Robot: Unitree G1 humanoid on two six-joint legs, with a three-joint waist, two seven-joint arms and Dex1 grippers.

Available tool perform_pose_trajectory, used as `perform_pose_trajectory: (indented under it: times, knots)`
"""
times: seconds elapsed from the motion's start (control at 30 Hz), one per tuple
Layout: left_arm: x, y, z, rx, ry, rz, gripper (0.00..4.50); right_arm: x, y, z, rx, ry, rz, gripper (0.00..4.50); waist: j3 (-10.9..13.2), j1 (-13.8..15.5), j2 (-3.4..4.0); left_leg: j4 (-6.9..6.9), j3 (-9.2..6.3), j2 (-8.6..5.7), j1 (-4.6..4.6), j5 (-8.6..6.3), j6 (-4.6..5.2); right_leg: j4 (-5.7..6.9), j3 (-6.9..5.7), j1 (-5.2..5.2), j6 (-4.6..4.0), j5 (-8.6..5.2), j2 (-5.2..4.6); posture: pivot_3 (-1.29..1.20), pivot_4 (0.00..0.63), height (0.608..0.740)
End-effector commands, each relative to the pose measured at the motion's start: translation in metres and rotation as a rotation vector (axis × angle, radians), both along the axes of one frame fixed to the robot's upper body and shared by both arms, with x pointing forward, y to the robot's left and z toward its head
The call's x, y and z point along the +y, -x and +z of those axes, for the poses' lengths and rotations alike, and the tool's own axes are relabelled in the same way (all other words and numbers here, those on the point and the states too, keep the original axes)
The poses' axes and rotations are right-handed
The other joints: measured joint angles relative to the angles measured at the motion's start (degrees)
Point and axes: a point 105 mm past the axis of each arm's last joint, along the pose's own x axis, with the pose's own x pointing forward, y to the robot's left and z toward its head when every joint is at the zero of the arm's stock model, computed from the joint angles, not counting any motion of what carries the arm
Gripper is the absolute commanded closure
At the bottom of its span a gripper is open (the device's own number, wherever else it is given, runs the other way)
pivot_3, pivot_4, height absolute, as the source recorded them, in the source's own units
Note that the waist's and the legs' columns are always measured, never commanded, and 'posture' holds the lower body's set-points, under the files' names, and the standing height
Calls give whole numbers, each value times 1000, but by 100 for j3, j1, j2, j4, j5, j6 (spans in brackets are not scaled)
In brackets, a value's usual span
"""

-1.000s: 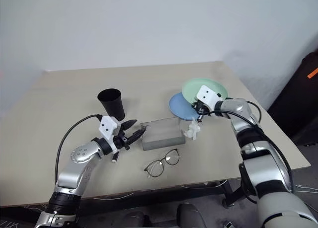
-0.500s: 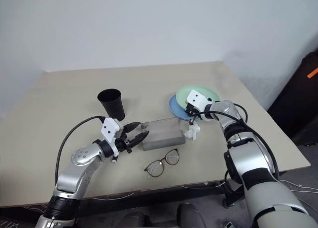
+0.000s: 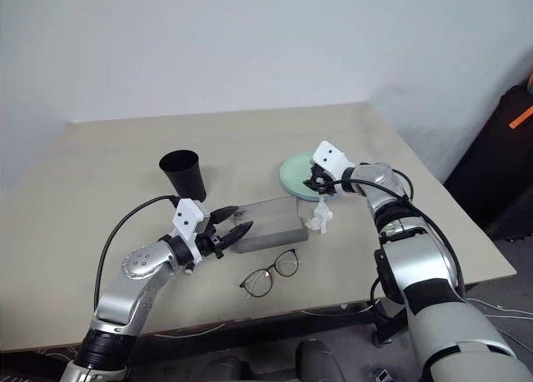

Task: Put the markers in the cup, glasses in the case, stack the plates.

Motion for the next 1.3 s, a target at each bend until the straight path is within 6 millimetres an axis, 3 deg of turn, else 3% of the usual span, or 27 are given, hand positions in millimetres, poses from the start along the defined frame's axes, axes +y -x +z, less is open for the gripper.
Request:
perform_pose_trajectory:
  times: [0.03, 0.2, 0.43, 0.93, 1.03, 1.2, 1.3]
  knots:
    - [-2, -2, 13, -48, 12, -10, 1861, -6, 1, 32, -61, -51, 57, 2201, 0, -13, 1, 0, 0, 0, 1, 0, 0, 0, 1, 1, 0, 0, 0, 0, 0, 740]
    - [-3, -4, 11, -44, 11, -19, 1861, -20, 22, 18, 67, -53, 117, 2201, -1, -13, 0, -1, -2, 1, 9, 0, 0, 1, -1, 10, 1, -1, 1, 0, 0, 740]
    - [-3, -7, 11, -43, 11, -27, 1861, -24, 51, -4, 263, -74, 95, 2201, 0, -16, 5, 10, 2, 1, 8, 1, 2, 5, 4, 7, 2, -1, 1, 0, 0, 740]
    - [-3, -7, 9, -46, 8, -26, 1861, -19, 51, -26, 416, -117, -65, 2201, -1, -9, 5, 11, -1, -1, 4, 3, 0, 4, 0, 4, 2, -1, 1, 0, 0, 740]
    - [-2, -7, 9, -46, 6, -23, 1861, -18, 51, -26, 422, -131, -66, 2813, -1, -9, 5, 11, -1, -2, 3, 3, 0, 3, 1, 4, 2, -1, 0, 0, 0, 740]
    - [-2, -7, 9, -45, 4, -20, 1861, -15, 57, -19, 432, -151, -14, 4487, -1, -11, 5, 11, -1, -2, 4, 3, 0, 4, 1, 4, 2, -1, 0, 0, 0, 740]
    - [-2, -7, 9, -45, 4, -22, 1861, -14, 59, -14, 418, -160, 13, 4487, -1, -10, 5, 11, 0, -1, 5, 3, 0, 4, 0, 5, 2, -1, 0, 0, 0, 740]
